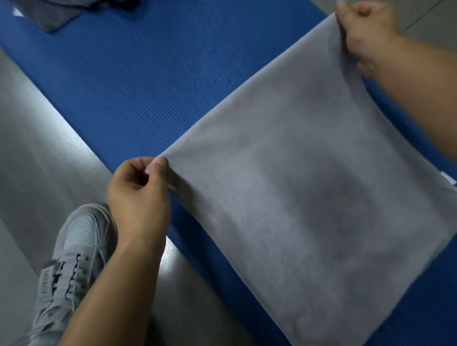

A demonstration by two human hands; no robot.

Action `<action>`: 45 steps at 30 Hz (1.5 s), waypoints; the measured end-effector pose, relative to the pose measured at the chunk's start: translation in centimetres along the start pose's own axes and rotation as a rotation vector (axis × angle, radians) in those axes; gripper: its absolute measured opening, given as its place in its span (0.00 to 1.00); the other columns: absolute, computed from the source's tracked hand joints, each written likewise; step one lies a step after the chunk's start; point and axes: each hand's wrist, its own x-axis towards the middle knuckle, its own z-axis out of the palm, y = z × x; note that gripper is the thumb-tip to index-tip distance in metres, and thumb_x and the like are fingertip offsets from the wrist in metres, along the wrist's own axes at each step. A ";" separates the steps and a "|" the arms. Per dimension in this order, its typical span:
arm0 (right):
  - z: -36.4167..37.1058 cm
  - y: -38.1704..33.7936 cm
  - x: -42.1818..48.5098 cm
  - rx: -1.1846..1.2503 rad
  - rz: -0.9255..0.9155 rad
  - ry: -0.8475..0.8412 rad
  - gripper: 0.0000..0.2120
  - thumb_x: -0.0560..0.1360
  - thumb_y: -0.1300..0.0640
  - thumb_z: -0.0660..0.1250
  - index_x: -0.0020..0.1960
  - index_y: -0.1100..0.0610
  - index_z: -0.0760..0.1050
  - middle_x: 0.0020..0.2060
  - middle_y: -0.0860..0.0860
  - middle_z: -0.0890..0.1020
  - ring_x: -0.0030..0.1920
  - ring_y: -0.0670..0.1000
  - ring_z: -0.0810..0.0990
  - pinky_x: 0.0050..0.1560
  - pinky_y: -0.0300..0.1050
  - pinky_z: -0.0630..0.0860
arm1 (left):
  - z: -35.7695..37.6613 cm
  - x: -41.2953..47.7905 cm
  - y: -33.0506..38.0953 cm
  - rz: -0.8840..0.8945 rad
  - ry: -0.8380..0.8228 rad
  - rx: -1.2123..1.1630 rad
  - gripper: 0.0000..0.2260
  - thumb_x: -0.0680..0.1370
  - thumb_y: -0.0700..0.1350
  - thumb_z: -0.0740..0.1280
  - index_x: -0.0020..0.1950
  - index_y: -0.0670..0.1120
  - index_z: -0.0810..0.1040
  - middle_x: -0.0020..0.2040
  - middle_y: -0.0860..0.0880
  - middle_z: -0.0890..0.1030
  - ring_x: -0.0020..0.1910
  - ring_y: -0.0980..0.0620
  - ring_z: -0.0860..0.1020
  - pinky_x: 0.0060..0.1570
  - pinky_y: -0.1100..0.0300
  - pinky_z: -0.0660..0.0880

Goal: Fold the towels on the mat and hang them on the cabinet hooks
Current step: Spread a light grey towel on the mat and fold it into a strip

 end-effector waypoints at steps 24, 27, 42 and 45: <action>-25.4 19.2 -15.8 0.090 0.549 -0.049 0.05 0.79 0.61 0.70 0.46 0.55 0.74 0.51 0.53 0.80 0.49 0.51 0.82 0.41 0.50 0.85 | 0.9 -24.1 -10.8 0.492 -0.872 0.542 0.08 0.73 0.56 0.73 0.41 0.53 0.84 0.40 0.59 0.80 0.41 0.59 0.79 0.40 0.57 0.77; -25.4 20.5 -16.5 0.078 0.533 0.022 0.07 0.79 0.64 0.68 0.45 0.55 0.73 0.49 0.53 0.78 0.48 0.52 0.82 0.41 0.49 0.84 | 1.0 -25.1 -12.0 0.502 -0.845 0.557 0.08 0.72 0.57 0.72 0.42 0.53 0.85 0.41 0.59 0.80 0.40 0.60 0.79 0.40 0.58 0.77; -23.8 22.1 -18.1 -0.283 0.353 0.126 0.16 0.79 0.64 0.62 0.63 0.53 0.80 0.61 0.49 0.80 0.59 0.49 0.79 0.57 0.39 0.74 | 0.7 -26.9 -14.3 0.772 -0.960 0.843 0.09 0.76 0.59 0.65 0.48 0.58 0.83 0.48 0.61 0.79 0.50 0.57 0.76 0.46 0.63 0.64; -23.6 21.2 -18.3 -0.432 0.295 0.064 0.18 0.80 0.57 0.63 0.69 0.54 0.74 0.68 0.53 0.74 0.65 0.53 0.75 0.60 0.42 0.71 | 0.8 -27.0 -13.8 0.810 -0.945 0.869 0.12 0.78 0.62 0.63 0.48 0.58 0.83 0.48 0.61 0.78 0.50 0.57 0.75 0.46 0.61 0.65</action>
